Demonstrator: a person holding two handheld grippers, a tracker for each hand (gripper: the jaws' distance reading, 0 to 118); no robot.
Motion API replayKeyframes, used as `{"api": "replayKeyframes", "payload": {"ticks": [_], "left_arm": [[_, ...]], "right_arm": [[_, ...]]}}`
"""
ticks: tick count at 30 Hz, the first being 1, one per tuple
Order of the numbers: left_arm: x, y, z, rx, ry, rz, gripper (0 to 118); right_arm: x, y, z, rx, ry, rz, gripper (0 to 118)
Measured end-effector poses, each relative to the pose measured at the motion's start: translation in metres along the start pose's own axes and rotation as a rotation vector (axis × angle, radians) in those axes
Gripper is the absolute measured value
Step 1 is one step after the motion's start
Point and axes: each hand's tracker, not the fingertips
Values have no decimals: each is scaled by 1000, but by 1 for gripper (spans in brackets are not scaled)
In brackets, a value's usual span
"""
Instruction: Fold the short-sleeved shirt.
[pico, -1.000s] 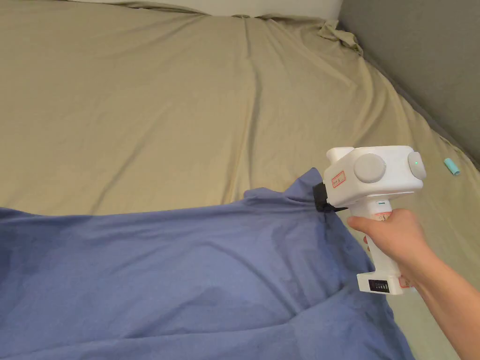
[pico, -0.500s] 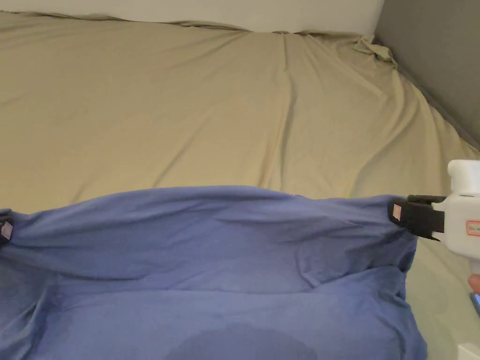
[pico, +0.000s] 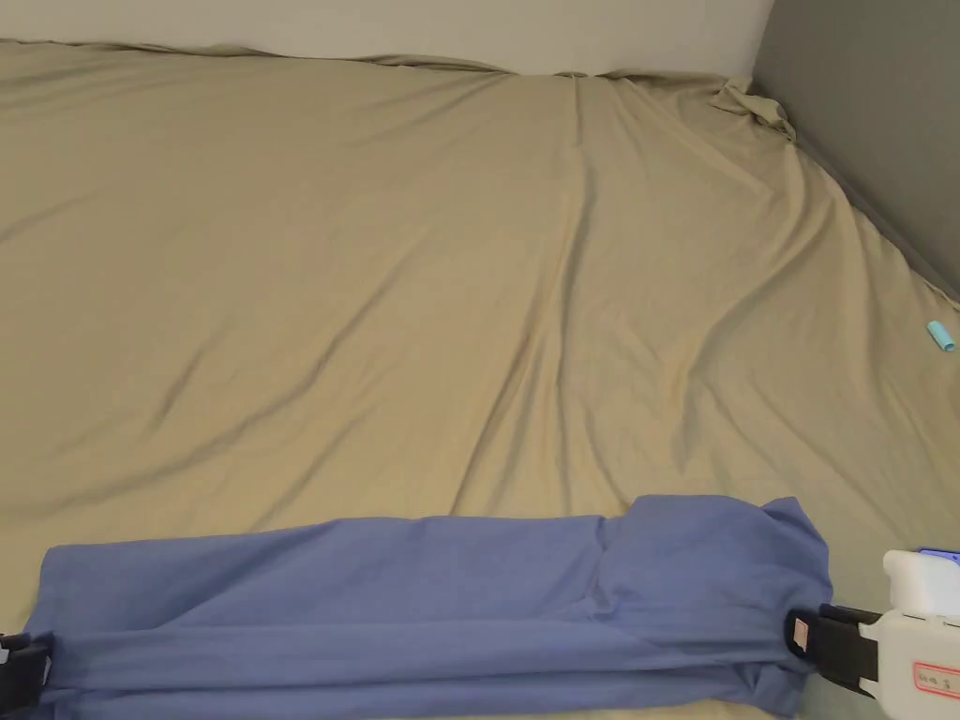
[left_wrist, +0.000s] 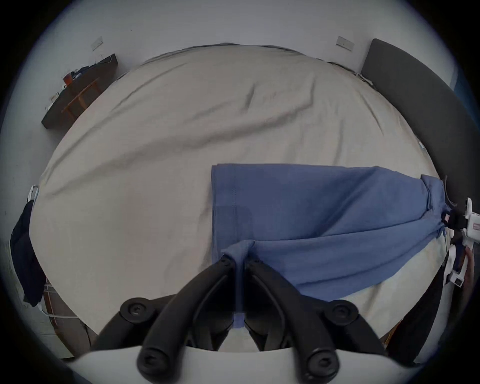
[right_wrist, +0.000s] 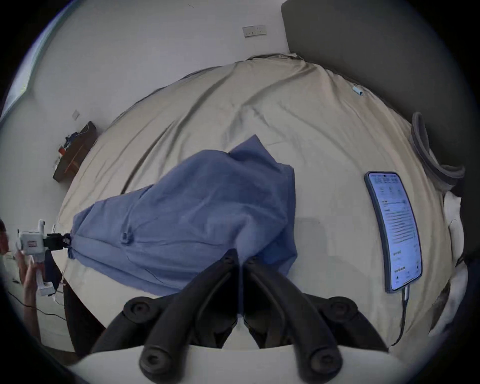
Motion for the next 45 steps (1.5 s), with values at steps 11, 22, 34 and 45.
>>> {"api": "replayKeyframes", "payload": {"ticks": [11, 22, 34, 45], "left_arm": [[12, 10, 85, 219, 85, -14, 82], [35, 35, 201, 546, -48, 0, 0], [-65, -9, 112, 240, -884, 359, 0], [-111, -30, -37, -112, -678, 525, 88]], "right_arm": [[-42, 20, 70, 137, -98, 161, 97], [-109, 43, 155, 523, -34, 226, 2], [-127, 14, 131, 382, 43, 202, 2], [-172, 0, 77, 184, 101, 247, 2]]}}
